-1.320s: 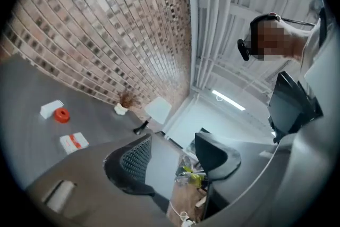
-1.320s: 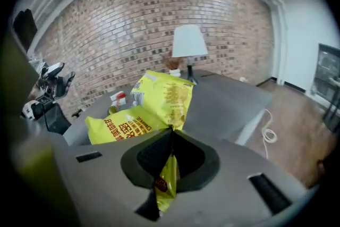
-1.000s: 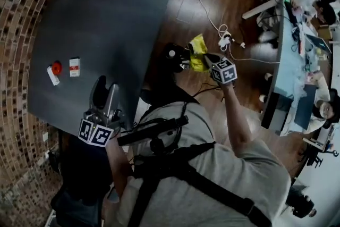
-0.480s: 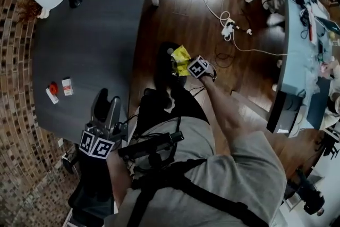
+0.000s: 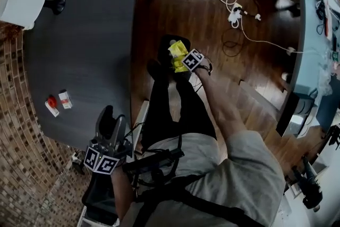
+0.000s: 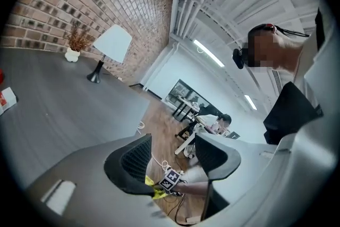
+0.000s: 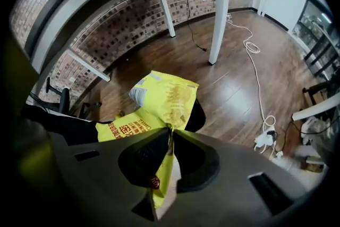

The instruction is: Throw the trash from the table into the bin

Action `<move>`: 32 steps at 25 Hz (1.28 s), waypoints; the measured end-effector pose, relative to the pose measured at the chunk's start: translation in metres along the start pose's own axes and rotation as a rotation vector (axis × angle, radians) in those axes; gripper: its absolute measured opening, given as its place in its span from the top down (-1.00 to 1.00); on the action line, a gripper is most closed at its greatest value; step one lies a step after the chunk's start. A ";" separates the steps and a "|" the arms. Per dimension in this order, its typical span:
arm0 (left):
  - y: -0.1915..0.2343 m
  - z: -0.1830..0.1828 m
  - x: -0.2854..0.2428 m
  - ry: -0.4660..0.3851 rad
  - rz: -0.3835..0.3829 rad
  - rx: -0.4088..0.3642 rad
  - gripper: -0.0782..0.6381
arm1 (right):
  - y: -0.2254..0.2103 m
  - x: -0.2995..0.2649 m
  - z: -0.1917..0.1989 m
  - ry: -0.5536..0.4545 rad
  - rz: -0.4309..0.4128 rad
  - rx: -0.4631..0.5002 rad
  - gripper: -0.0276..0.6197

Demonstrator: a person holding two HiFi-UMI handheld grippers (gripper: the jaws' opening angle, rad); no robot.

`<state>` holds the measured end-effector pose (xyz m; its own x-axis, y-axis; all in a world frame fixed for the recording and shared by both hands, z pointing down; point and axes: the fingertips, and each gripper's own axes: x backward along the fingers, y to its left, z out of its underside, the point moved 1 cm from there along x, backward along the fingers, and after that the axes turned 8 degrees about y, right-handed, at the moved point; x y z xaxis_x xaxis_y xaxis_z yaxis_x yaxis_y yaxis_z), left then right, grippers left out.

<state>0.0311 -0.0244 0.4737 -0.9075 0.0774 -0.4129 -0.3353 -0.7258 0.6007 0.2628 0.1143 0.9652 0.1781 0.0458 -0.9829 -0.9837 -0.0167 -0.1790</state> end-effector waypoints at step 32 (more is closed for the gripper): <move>-0.011 -0.103 -0.024 -0.158 0.206 -0.098 0.09 | 0.018 0.402 -0.075 -1.227 -0.306 -0.288 0.62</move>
<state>0.0829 -0.0886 0.4063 -0.9848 0.0217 -0.1723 -0.1205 -0.7995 0.5884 0.3186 0.0578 0.5640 0.1042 0.9631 -0.2481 -0.8395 -0.0486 -0.5412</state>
